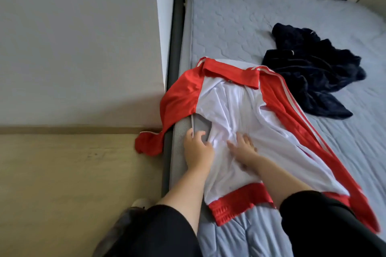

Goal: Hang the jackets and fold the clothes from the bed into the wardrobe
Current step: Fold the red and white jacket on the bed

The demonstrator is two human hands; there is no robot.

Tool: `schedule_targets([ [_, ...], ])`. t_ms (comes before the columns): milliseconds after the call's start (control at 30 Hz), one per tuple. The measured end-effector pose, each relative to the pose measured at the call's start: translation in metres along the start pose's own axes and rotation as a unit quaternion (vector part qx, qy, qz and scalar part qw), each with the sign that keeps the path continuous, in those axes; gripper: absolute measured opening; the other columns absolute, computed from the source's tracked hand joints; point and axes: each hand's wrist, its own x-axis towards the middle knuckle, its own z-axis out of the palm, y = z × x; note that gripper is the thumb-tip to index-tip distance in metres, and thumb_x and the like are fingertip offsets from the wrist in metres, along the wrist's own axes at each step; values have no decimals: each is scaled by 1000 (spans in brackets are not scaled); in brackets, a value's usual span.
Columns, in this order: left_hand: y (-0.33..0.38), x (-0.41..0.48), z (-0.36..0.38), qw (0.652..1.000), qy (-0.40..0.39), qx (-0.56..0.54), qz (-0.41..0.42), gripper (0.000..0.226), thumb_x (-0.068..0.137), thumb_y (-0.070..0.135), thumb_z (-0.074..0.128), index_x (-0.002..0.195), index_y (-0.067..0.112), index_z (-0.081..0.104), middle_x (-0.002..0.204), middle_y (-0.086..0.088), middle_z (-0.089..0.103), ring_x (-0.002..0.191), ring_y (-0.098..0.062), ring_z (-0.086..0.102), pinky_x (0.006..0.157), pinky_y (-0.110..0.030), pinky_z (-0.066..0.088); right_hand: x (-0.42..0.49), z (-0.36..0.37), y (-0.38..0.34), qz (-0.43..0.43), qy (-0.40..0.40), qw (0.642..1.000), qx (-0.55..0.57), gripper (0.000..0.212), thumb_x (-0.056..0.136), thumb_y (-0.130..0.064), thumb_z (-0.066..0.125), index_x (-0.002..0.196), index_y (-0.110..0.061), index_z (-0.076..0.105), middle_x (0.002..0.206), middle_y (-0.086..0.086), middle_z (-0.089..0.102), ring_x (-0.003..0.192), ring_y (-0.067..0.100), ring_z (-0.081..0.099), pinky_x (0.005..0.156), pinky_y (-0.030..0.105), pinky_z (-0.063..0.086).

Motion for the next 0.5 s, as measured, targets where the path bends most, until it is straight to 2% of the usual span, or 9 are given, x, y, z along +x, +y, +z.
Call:
schedule_targets([
  [67,4,-10,-1,987,9,140,77,32,83,25,60,113,12,64,124,-6,51,121,-25,45,101,-32,35,-12,-13,14,-25,3,994,111,49,99,-38,42,144,-18,36,149,9,34,134,25,36,108,33,30],
  [100,7,-14,-1,972,-7,212,105,39,81,37,61,114,16,61,118,-4,52,116,-25,47,95,-34,38,-19,-17,21,-27,14,989,147,39,99,-34,42,135,-20,48,138,9,49,120,27,51,96,30,39],
  [167,12,-24,4,943,-68,303,118,61,76,49,64,129,22,46,120,-3,49,116,-26,46,91,-36,40,-35,-19,32,-31,35,985,164,27,99,-28,44,121,-19,58,118,12,63,89,22,60,75,20,46],
  [200,13,-30,7,933,-99,328,110,69,77,45,66,136,25,37,125,-4,45,119,-27,44,92,-38,41,-42,-17,37,-39,41,985,165,27,99,-24,45,121,-15,57,118,13,63,83,18,59,68,13,45],
  [233,11,-36,11,927,-122,342,93,72,79,35,67,140,27,28,131,-5,42,123,-28,43,93,-40,42,-48,-13,41,-45,43,984,167,29,98,-21,47,124,-11,56,122,13,61,89,16,59,70,11,42],
  [300,6,-44,13,930,-128,340,54,65,86,15,58,142,27,26,137,-6,41,126,-31,44,94,-41,44,-61,-6,47,-54,42,984,164,42,96,-19,51,136,-8,48,136,10,53,119,22,52,95,21,38],
  [367,4,-47,4,960,-96,261,-1,42,90,10,50,130,19,46,129,-9,53,117,-32,53,87,-37,45,-71,-2,51,-60,46,983,166,46,95,-17,52,140,-8,45,142,8,47,132,24,42,108,30,30],
  [433,6,-42,-10,987,-60,48,-137,26,93,14,50,115,5,60,119,-17,61,110,-36,58,79,-35,44,-80,3,55,-78,54,980,177,39,95,-14,50,134,-10,51,137,10,52,129,26,45,105,29,32],
  [500,8,-38,-27,939,-52,-179,-290,35,96,13,46,127,-2,54,131,-20,55,120,-35,53,80,-35,43,-88,7,57,-89,71,977,179,38,97,-15,48,134,-9,51,139,11,51,129,25,45,103,25,29],
])
